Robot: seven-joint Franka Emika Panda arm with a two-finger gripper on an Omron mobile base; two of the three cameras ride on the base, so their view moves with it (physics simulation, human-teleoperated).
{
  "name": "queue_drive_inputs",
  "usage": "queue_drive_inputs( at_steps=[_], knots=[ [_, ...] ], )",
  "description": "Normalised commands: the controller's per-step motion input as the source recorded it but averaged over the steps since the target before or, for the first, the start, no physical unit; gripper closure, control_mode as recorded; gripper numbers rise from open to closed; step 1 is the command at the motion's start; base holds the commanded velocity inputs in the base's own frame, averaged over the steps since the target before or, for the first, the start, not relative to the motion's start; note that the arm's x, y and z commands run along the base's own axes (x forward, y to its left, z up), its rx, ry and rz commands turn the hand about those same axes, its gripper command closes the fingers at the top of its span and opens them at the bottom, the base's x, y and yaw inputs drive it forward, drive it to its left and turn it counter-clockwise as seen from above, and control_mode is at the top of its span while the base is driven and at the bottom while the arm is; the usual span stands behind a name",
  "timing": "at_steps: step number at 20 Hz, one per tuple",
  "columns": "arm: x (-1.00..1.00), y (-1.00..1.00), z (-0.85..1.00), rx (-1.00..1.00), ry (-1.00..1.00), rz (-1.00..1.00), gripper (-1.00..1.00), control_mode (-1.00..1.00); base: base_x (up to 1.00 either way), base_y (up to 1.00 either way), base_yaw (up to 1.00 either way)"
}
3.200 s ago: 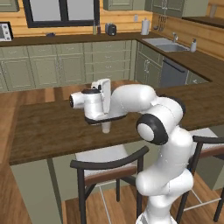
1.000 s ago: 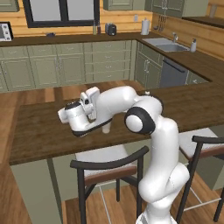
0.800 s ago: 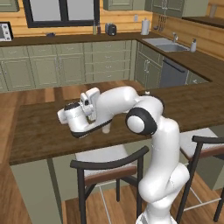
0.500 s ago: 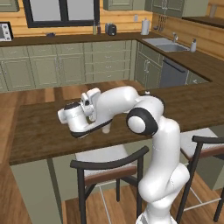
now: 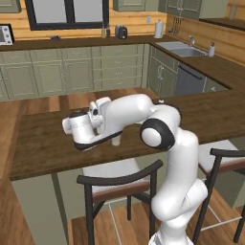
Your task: Take a straw from the drawer in front and place it inside the glass cup on the dining counter.
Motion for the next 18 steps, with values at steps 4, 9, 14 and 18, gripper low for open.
queue_drive_inputs(
  at_steps=[4,9,14,18],
  knots=[
    [0.0,-0.16,-0.15,0.03,0.09,-0.02,1.0,-1.0,0.0,0.0,0.0],
    [0.04,-0.13,-0.22,0.01,0.06,0.0,1.0,-1.0,0.0,0.0,0.0],
    [0.08,-0.03,-0.24,0.01,0.05,0.0,1.0,-1.0,0.0,0.0,0.0],
    [0.12,0.0,-0.17,0.01,0.04,0.0,1.0,-1.0,0.0,0.0,0.0]
  ],
)
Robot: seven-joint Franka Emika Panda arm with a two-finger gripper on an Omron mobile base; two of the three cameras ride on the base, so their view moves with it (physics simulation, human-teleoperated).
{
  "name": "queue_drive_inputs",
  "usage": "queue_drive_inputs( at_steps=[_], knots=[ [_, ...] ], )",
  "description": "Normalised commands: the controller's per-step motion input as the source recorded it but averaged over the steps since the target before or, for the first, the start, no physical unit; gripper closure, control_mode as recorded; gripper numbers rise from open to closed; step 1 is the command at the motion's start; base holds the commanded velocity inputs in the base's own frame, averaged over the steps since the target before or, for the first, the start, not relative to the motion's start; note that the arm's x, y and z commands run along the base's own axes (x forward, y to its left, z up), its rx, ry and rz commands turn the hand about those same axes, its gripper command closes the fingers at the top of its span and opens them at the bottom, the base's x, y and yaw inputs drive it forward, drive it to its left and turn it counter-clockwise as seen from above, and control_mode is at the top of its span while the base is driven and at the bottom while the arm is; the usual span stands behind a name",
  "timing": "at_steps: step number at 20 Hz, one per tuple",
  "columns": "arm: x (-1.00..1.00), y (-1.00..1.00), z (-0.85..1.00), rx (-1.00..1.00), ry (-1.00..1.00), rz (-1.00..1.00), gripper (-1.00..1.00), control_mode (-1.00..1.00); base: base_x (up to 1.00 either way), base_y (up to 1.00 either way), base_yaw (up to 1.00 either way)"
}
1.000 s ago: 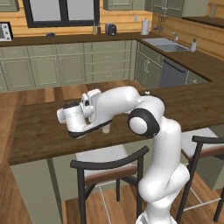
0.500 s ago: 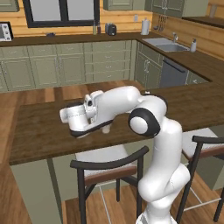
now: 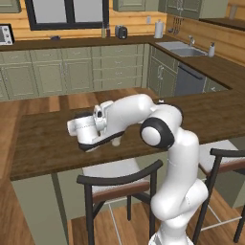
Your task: Take a straw from the drawer in front and place it inside the glass cup on the dining counter.
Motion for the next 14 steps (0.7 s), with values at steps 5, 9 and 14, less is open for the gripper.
queue_drive_inputs(
  at_steps=[5,9,14],
  knots=[
    [0.19,0.0,-0.04,0.0,0.01,0.0,1.0,-1.0,0.0,0.0,0.0],
    [0.0,0.0,0.08,0.0,0.0,0.0,1.0,-1.0,0.0,0.0,0.0],
    [-0.01,0.0,0.13,0.0,0.0,0.0,1.0,-1.0,0.0,0.0,0.0]
  ],
)
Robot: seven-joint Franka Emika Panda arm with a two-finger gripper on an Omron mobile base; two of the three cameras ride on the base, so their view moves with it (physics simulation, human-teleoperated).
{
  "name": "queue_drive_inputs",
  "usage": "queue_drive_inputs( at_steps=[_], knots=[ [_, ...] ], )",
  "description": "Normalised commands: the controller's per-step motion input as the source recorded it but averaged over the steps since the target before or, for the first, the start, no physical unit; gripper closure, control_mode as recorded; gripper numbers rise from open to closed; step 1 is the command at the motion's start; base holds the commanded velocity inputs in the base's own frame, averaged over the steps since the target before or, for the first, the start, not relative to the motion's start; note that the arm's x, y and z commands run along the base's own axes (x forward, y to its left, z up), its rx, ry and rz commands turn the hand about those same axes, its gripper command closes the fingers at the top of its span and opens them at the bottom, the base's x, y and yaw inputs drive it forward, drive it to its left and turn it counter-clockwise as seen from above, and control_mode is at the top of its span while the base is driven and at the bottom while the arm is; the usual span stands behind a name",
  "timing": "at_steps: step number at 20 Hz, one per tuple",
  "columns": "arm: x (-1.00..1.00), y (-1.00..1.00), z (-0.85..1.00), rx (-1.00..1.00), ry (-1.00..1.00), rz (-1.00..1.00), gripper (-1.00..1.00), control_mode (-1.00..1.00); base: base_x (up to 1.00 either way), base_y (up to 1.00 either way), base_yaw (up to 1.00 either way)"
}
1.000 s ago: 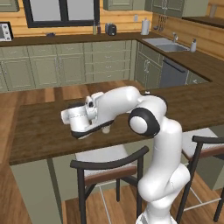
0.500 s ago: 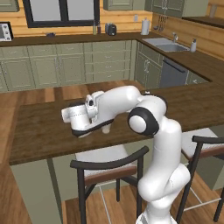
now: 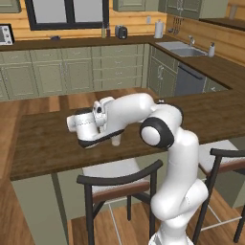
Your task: Take a straw from the drawer in front and place it inside the glass cup on the dining counter.
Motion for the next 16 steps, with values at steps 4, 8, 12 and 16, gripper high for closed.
queue_drive_inputs(
  at_steps=[4,8,12,16],
  knots=[
    [-0.02,0.0,0.21,0.0,-0.01,0.0,1.0,-1.0,0.0,0.0,0.0],
    [0.03,0.0,0.02,0.0,0.0,0.0,1.0,-1.0,0.0,0.0,0.0],
    [0.21,0.0,-0.01,0.0,0.0,0.0,1.0,-1.0,0.0,0.0,0.0],
    [0.29,0.01,-0.09,0.01,0.0,0.0,1.0,-1.0,0.0,0.0,0.0]
  ],
)
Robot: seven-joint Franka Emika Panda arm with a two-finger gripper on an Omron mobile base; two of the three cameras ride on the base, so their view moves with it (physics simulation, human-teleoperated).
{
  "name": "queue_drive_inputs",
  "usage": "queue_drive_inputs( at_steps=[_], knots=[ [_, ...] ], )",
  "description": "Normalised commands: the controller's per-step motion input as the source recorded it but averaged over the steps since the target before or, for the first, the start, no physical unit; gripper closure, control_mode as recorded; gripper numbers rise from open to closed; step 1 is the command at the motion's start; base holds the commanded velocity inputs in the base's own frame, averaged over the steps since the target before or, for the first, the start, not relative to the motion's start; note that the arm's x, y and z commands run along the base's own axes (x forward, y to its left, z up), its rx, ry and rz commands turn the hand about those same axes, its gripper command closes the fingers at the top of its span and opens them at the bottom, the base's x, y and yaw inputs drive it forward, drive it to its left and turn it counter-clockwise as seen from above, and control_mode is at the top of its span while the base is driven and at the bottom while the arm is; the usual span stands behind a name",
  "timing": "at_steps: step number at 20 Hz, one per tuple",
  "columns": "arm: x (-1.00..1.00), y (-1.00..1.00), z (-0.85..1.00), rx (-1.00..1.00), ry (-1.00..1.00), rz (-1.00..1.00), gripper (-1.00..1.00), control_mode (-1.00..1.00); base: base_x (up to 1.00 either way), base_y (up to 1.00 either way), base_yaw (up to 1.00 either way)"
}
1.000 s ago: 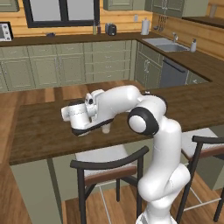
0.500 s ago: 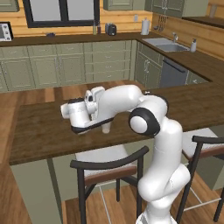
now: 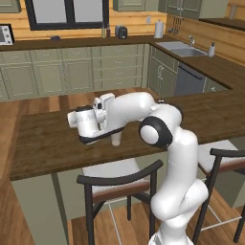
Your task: Take a straw from the drawer in front and place it inside the glass cup on the dining counter.
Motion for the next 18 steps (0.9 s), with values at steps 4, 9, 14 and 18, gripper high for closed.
queue_drive_inputs(
  at_steps=[4,9,14,18],
  knots=[
    [0.26,0.06,-0.2,0.01,0.0,0.0,1.0,-1.0,0.0,0.0,0.0],
    [0.09,0.18,-0.25,0.0,0.0,0.0,1.0,-1.0,0.0,0.0,0.0],
    [0.05,0.16,-0.2,0.0,0.0,0.0,1.0,-1.0,0.0,0.0,0.0],
    [0.1,0.07,-0.2,0.0,0.0,0.0,1.0,-1.0,0.0,0.0,0.0]
  ],
)
